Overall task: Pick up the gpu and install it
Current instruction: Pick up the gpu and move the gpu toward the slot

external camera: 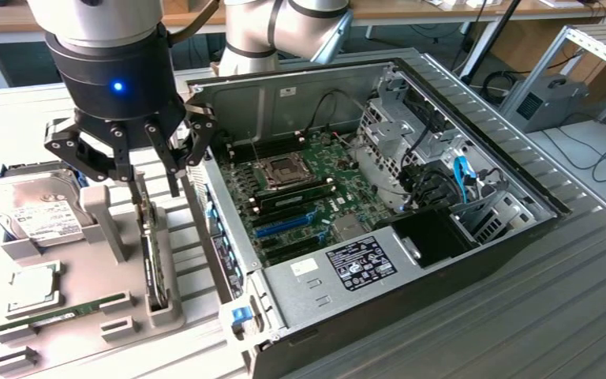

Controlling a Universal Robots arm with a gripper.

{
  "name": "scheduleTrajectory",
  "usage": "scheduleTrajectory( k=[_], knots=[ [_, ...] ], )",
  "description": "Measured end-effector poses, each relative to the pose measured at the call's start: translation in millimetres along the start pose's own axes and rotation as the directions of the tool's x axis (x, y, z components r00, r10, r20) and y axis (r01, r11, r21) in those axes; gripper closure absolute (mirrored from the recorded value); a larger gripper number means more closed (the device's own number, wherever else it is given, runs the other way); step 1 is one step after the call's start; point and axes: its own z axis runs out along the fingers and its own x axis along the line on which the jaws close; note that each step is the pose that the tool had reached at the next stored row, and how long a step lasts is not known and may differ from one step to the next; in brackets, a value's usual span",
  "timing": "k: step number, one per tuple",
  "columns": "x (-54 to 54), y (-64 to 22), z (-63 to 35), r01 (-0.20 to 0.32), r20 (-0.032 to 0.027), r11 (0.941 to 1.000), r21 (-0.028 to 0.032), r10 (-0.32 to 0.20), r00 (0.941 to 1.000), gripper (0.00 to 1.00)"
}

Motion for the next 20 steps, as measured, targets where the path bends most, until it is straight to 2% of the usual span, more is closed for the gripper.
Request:
scheduleTrajectory(
  k=[20],
  knots=[
    [1.0, 0.0, 5.6, 0.000, 0.0001, 1.0000, -0.0001, 0.000, 1.0000, 0.58]
  ],
)
